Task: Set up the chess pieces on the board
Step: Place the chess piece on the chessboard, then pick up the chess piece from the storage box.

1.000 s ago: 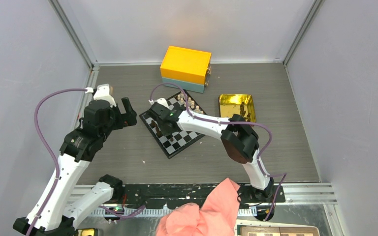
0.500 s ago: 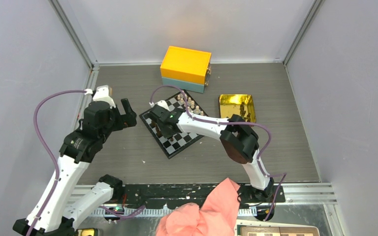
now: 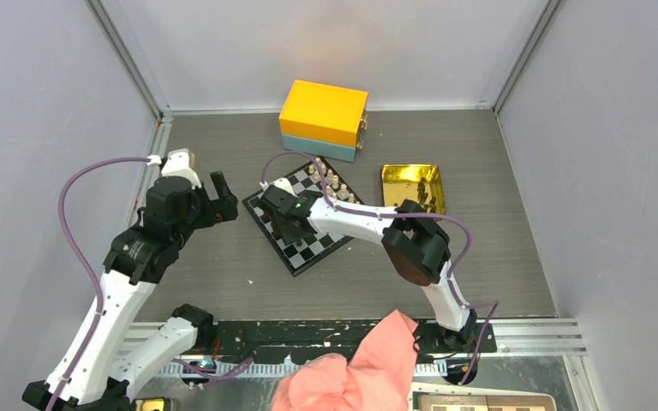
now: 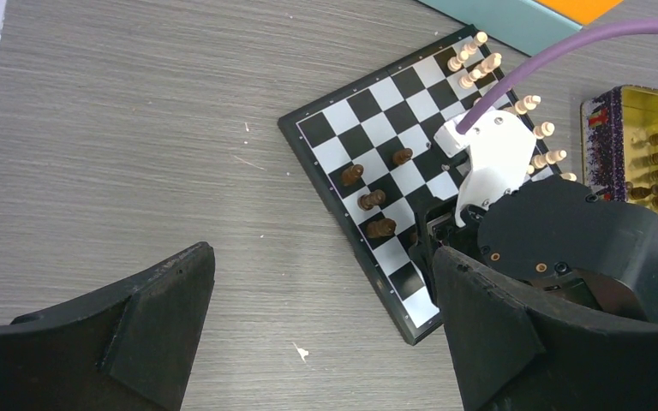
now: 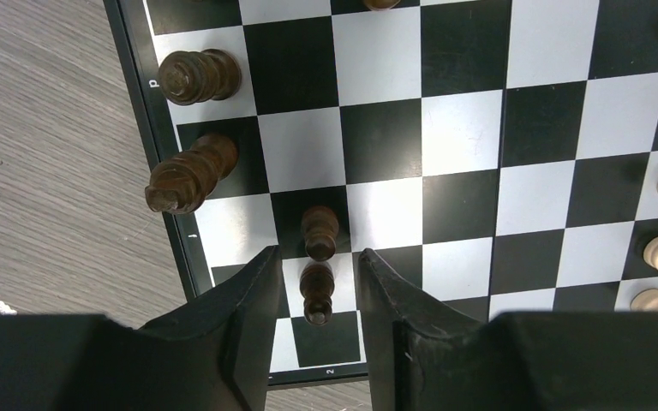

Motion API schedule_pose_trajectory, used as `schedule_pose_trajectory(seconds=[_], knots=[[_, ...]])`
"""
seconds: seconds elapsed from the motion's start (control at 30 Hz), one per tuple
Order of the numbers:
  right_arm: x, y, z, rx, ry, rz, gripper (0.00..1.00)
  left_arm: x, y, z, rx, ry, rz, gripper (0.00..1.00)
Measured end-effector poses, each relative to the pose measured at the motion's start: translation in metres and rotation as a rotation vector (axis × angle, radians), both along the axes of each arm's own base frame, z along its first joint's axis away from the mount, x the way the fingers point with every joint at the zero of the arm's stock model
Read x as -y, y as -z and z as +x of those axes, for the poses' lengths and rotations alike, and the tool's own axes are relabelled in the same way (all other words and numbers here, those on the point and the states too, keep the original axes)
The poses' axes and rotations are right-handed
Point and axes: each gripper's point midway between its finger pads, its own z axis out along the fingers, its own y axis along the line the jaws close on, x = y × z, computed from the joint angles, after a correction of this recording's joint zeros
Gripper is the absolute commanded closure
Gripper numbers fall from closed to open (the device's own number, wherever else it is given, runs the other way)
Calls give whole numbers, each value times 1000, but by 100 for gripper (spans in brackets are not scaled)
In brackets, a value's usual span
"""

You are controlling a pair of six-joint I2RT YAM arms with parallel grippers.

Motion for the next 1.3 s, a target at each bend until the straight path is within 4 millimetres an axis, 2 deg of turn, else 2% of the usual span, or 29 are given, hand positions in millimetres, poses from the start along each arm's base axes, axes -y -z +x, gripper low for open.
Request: schedule_pose_trajectory(seconds=[0.2,0.3,0.43,0.53,0.6,0.67,0.77,0.8,0.93,1.03,1.13,1.3], knots=[[1,-12,2,22,-3,10,56,1,2,1,-7,-1,2,2],[4,-35,6,65,5,31,56,1,4,3,-17,-1,5,2],[16,-82,20,150,51,91,56,3,9,8,-33,-2,13,2],[45,-120,39,224,143,139,55,5,12,13,-42,-3,17,2],[79,-136,59,263,243,148,54,7,15,18,-52,-3,22,2],[117,-142,77,290,352,135,54,9,19,23,-65,-3,26,2],[181,-130,98,295,524,75,54,12,26,29,-87,-3,34,3],[196,-123,101,291,564,56,54,13,28,31,-91,-3,34,3],[261,-87,98,232,716,-34,54,17,33,39,-105,-7,27,3],[291,-69,91,192,790,-61,54,20,37,43,-114,-4,23,3],[314,-61,90,168,861,-55,54,21,38,45,-116,-3,21,3],[331,-51,92,141,932,-18,54,21,37,45,-114,-4,18,3]])
